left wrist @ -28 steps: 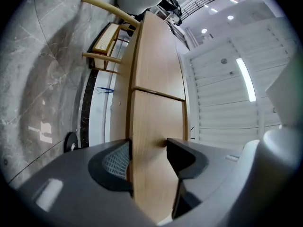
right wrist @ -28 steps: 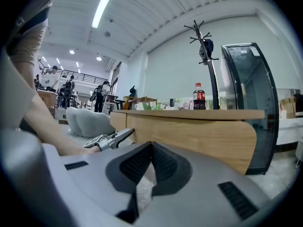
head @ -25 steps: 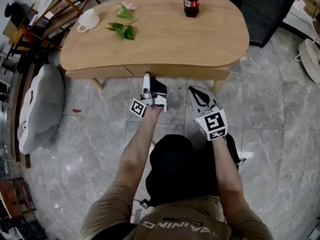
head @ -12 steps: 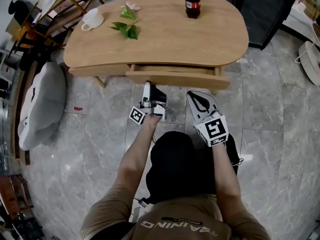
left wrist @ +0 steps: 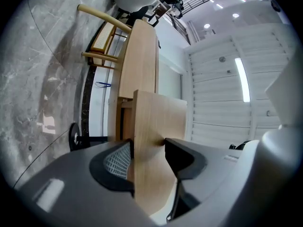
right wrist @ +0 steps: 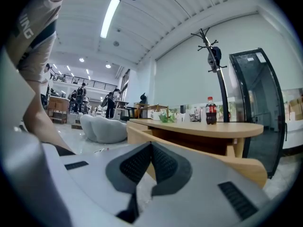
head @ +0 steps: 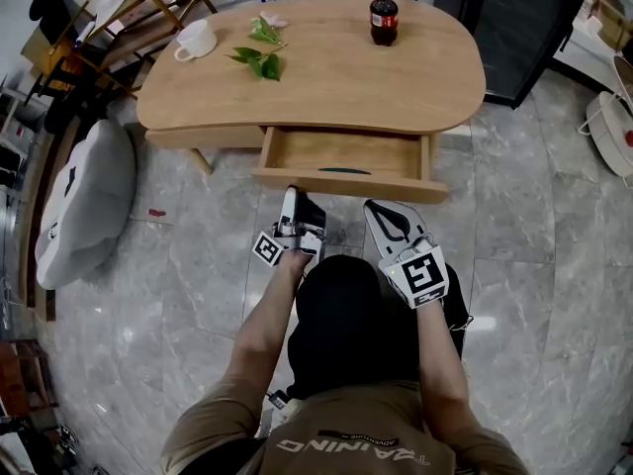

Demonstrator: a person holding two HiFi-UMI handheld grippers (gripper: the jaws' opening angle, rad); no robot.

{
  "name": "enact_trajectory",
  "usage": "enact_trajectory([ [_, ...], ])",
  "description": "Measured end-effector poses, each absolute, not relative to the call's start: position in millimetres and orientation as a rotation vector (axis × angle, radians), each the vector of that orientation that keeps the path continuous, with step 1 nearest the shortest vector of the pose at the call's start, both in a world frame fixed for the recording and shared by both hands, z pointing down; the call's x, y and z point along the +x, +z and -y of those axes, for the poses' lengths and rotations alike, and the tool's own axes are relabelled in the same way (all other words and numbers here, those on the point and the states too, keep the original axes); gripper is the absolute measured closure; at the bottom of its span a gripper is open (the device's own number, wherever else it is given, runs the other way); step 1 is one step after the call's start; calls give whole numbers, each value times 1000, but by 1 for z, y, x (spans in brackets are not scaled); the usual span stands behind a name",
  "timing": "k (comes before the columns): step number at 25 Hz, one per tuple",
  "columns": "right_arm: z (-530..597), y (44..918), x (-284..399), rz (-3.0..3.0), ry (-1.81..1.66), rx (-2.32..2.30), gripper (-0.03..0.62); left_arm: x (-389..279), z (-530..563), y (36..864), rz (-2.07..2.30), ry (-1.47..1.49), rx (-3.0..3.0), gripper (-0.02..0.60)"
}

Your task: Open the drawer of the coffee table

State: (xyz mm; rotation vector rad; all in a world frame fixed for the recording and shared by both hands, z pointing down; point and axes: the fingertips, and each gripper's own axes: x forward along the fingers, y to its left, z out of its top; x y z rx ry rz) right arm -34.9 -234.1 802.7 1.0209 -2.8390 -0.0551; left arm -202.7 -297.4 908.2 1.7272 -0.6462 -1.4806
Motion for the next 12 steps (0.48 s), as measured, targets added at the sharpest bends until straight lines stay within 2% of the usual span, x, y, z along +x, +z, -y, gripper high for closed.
enact_trajectory([
  [12, 220, 800, -37, 2842, -59, 973, 589, -206, 280, 930, 674, -1449, 1702, 368],
])
